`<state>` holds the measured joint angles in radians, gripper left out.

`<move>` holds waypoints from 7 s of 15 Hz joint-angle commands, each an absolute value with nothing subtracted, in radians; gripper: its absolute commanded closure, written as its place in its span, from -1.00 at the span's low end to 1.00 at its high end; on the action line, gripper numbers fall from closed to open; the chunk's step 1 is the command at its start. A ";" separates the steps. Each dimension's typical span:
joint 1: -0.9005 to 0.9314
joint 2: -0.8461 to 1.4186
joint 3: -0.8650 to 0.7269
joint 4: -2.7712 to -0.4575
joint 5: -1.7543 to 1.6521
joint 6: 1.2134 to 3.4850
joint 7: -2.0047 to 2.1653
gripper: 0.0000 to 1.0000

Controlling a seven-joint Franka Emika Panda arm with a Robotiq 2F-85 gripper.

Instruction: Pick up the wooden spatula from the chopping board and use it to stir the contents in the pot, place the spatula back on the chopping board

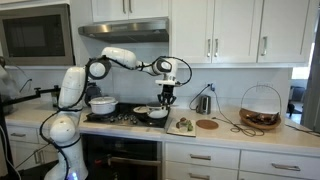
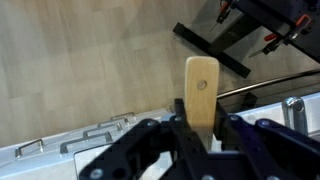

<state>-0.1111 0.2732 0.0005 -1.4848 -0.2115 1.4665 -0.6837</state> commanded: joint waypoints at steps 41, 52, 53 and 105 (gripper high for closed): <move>-0.068 0.268 -0.010 -1.837 -0.296 1.821 -0.566 0.86; -0.084 0.322 -0.007 -1.826 -0.253 1.884 -0.563 0.86; -0.091 0.326 -0.006 -1.824 -0.233 1.893 -0.571 0.86; -0.109 0.248 -0.014 -1.777 -0.195 1.868 -0.608 -1.00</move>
